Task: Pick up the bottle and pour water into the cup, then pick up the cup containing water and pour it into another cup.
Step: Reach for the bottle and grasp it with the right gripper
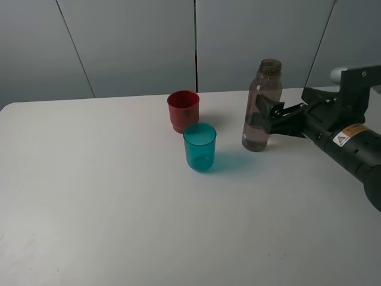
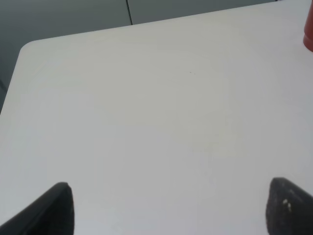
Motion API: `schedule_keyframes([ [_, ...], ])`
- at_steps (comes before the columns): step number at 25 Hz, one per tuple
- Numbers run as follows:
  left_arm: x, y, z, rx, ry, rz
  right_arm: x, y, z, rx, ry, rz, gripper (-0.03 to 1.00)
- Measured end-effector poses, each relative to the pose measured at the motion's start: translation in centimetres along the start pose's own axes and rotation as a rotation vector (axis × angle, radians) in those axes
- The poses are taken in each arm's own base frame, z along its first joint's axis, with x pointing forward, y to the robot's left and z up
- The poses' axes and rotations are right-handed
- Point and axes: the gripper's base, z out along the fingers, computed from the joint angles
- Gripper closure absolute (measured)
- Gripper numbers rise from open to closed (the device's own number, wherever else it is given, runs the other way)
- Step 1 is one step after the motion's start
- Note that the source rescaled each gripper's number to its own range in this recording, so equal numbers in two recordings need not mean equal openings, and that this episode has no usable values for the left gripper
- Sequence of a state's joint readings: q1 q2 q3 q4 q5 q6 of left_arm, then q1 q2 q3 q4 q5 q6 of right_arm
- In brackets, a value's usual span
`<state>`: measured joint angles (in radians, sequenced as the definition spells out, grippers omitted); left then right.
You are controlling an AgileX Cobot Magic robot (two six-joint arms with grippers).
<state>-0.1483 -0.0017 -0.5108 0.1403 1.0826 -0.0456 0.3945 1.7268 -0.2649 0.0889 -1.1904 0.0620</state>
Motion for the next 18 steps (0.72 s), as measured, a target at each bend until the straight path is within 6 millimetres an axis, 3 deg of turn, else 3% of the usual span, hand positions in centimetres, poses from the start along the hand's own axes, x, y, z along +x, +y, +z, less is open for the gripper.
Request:
schedule_keyframes([
  [4, 0.0, 0.0, 0.0, 0.000, 0.000, 0.000, 1.9, -0.1, 0.8, 0.007, 0.077, -0.005, -0.03],
  [18, 0.0, 0.0, 0.0, 0.000, 0.000, 0.000, 3.0, -0.1, 5.7, 0.033, 0.051, -0.039, -0.03],
])
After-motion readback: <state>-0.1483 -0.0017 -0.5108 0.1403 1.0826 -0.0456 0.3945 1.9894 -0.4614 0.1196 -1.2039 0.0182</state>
